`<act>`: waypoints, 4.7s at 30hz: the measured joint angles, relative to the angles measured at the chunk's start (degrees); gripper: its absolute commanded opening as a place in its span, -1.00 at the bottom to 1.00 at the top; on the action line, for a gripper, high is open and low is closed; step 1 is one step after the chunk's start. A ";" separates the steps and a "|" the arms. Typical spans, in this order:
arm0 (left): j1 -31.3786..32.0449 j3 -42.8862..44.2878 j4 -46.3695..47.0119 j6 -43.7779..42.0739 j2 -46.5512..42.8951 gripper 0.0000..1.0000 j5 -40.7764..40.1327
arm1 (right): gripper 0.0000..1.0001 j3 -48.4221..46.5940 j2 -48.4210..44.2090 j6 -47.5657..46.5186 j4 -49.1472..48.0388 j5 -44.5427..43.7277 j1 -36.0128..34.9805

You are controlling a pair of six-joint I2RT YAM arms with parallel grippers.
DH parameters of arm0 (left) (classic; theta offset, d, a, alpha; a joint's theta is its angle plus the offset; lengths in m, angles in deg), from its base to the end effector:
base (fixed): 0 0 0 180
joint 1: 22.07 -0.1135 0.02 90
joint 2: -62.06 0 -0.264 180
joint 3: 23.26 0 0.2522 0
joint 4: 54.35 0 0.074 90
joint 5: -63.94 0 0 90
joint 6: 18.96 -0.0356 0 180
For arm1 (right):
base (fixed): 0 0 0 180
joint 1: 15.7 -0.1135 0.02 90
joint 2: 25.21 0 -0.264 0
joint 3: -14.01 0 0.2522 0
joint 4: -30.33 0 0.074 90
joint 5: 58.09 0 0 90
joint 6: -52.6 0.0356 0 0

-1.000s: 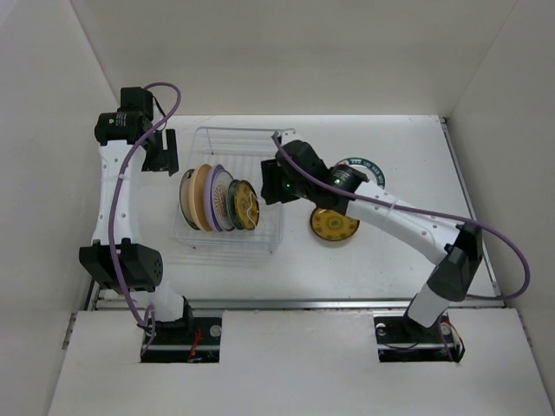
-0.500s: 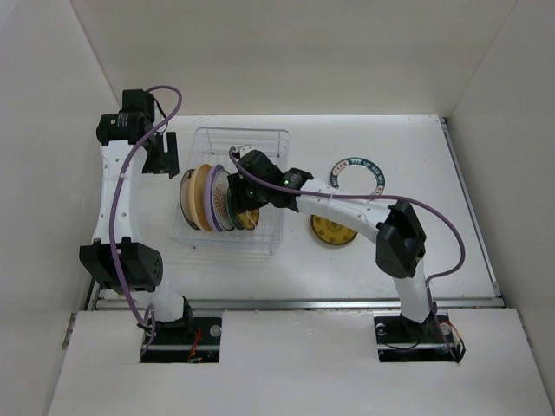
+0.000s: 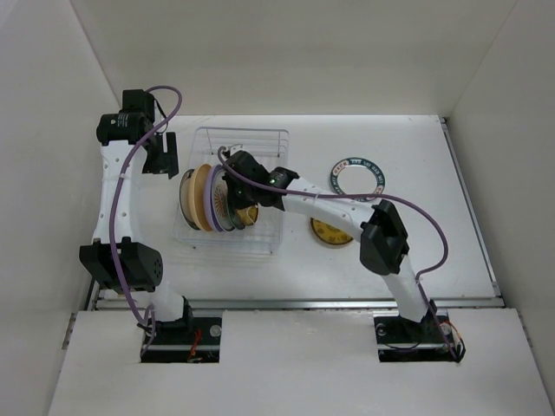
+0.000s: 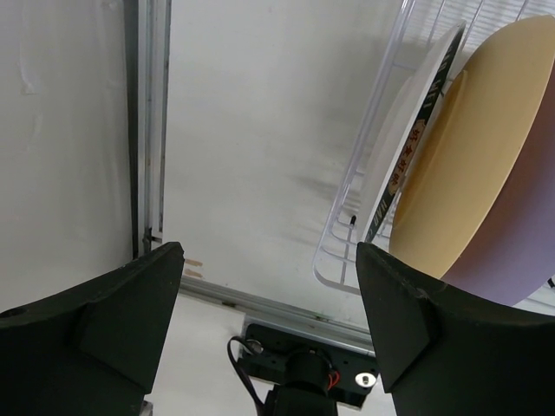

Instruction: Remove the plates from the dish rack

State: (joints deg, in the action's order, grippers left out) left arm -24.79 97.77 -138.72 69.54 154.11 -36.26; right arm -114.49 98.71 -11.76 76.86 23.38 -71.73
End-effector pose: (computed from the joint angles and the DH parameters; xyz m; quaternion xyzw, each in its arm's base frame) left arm 0.3113 0.0211 0.4098 -0.0366 0.9506 0.0957 0.2930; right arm 0.2837 0.4117 0.2797 -0.2095 0.8869 0.2141 0.3516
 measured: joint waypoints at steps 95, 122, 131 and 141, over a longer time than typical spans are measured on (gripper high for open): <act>37.18 0.68 -2.10 -4.79 14.14 0.32 -8.83 | 0.55 33.09 -41.94 12.68 16.37 -20.24 15.37; 34.97 -1.79 2.23 1.40 22.53 -1.00 -17.46 | 0.55 37.62 -45.99 13.42 15.96 -20.61 15.37; 34.73 9.88 -2.99 2.93 23.34 -1.00 -13.27 | 0.55 37.75 -46.01 12.00 15.85 -20.35 15.37; 34.93 19.56 -4.70 3.08 15.56 -1.00 -11.61 | 0.66 39.08 -46.27 3.56 5.27 -2.67 15.43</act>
State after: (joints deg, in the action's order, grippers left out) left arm 10.14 117.33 -143.42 72.63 169.67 -47.87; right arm -75.41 52.43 -8.19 82.13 20.71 -56.30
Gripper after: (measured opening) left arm 0.050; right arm 0.820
